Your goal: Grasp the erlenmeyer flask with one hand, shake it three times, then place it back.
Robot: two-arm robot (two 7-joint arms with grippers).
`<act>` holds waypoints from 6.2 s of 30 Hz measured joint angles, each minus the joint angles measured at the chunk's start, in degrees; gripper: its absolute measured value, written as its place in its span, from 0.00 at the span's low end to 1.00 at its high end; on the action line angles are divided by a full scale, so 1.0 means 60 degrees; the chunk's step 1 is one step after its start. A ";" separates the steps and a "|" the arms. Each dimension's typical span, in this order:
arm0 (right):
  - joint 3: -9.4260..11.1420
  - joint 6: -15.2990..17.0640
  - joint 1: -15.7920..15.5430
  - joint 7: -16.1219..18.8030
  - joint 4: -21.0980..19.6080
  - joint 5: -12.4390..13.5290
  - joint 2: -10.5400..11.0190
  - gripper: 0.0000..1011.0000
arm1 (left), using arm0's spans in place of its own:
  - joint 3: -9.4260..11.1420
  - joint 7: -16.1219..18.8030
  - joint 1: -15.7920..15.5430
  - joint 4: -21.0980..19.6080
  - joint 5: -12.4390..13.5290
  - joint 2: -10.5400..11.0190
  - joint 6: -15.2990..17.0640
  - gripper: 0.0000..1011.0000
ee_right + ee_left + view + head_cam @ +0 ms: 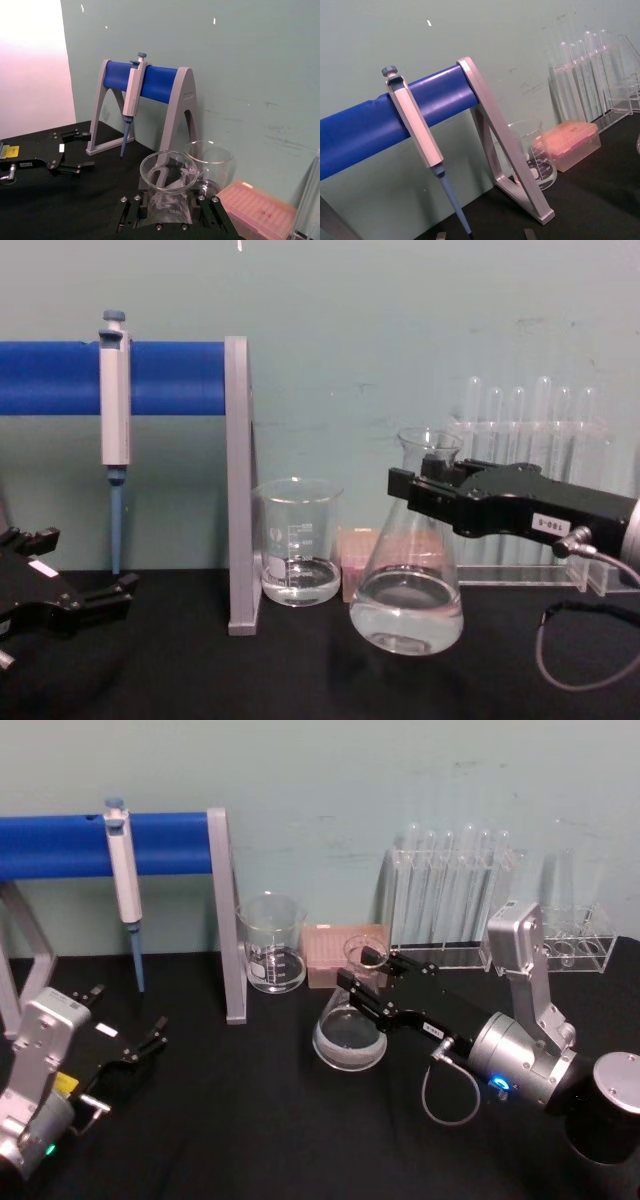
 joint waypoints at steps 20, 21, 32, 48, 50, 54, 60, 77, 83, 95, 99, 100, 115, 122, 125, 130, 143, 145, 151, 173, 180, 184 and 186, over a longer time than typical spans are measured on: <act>-0.0109 -0.0042 0.0081 0.0165 0.0371 0.0000 -0.0041 0.45 | -0.0001 0.0000 0.0001 0.0000 0.0000 0.0001 0.0000 0.99; -0.0120 -0.0047 0.0091 0.0182 0.0415 0.0005 -0.0047 0.45 | 0.0000 0.0000 0.0000 0.0000 0.0000 0.0000 0.0000 0.99; -0.0238 -0.0121 0.0164 0.0256 0.0791 -0.0079 -0.0099 0.45 | -0.0001 0.0000 0.0000 0.0000 0.0000 0.0001 0.0000 0.99; -0.0395 -0.0159 0.0287 0.0369 0.1206 -0.0295 -0.0190 0.45 | 0.0000 0.0000 0.0001 0.0000 0.0000 0.0001 0.0000 0.99; -0.0402 -0.0157 0.0303 0.0376 0.1230 -0.0310 -0.0195 0.45 | 0.0000 -0.0001 0.0001 0.0000 0.0000 0.0000 0.0000 0.99; -0.0414 -0.0138 0.0320 0.0388 0.1277 -0.0341 -0.0205 0.45 | -0.0001 0.0000 0.0001 0.0000 0.0000 0.0000 0.0000 0.99; -0.0438 -0.0104 0.0336 0.0404 0.1316 -0.0381 -0.0212 0.45 | 0.0000 0.0000 0.0001 0.0000 0.0000 0.0001 0.0000 0.99; -0.0482 -0.0009 0.0396 0.0490 0.1452 -0.0389 -0.0235 0.45 | 0.0000 0.0000 0.0001 0.0000 0.0000 0.0001 0.0000 0.99; -0.0486 0.0073 0.0401 0.0487 0.1471 -0.0361 -0.0243 0.45 | -0.0001 0.0000 0.0001 0.0000 0.0000 0.0001 0.0000 0.99; -0.0502 0.0116 0.0405 0.0427 0.1474 -0.0375 -0.0237 0.45 | -0.0001 -0.0001 0.0001 0.0000 0.0000 0.0000 0.0000 0.99; -0.0502 0.0116 0.0403 0.0426 0.1470 -0.0377 -0.0236 0.45 | 0.0000 -0.0001 0.0001 0.0000 0.0000 0.0001 0.0000 0.99; -0.0501 0.0116 0.0403 0.0426 0.1469 -0.0378 -0.0236 0.45 | -0.0001 0.0000 0.0001 0.0000 0.0000 0.0000 0.0000 0.99; -0.0496 0.0112 0.0394 0.0427 0.1466 -0.0383 -0.0236 0.45 | 0.0000 0.0000 0.0001 0.0000 0.0000 0.0001 0.0000 0.99; -0.0496 0.0112 0.0394 0.0428 0.1466 -0.0385 -0.0236 0.50 | 0.0000 0.0000 0.0000 0.0000 0.0000 0.0001 0.0000 0.99; -0.0496 0.0112 0.0394 0.0427 0.1466 -0.0387 -0.0236 0.60 | 0.0000 0.0000 0.0000 0.0000 0.0000 0.0000 0.0000 0.99; -0.0496 0.0112 0.0393 0.0427 0.1466 -0.0388 -0.0235 0.76 | 0.0000 0.0000 0.0001 0.0000 0.0000 0.0001 0.0000 0.99; -0.0496 0.0112 0.0393 0.0427 0.1467 -0.0388 -0.0236 0.99 | 0.0000 0.0000 0.0001 0.0000 0.0000 0.0000 0.0000 0.99; -0.0496 0.0112 0.0394 0.0428 0.1467 -0.0388 -0.0236 0.99 | -0.0001 0.0000 0.0001 0.0000 0.0000 0.0000 0.0000 0.99; -0.0496 0.0112 0.0394 0.0427 0.1467 -0.0385 -0.0236 0.99 | 0.0000 0.0000 0.0001 0.0000 0.0000 0.0000 0.0000 0.99; -0.0310 0.0617 -0.0096 0.0544 0.0315 -0.0200 0.0561 0.99 | 0.0000 0.0000 0.0001 0.0000 0.0000 0.0000 0.0000 0.99; -0.0098 0.1006 -0.0438 0.0449 -0.0261 0.0067 0.1007 0.99 | -0.0001 0.0000 0.0001 0.0000 0.0000 0.0001 0.0000 0.99; 0.0168 0.1192 -0.0642 0.0013 -0.0457 0.0179 0.1165 0.99 | -0.0001 0.0000 0.0000 0.0000 0.0000 0.0001 0.0000 0.99; 0.0272 0.1219 -0.0700 -0.0156 -0.0480 0.0185 0.1178 0.99 | 0.0000 0.0000 0.0001 0.0000 0.0000 0.0001 0.0000 0.99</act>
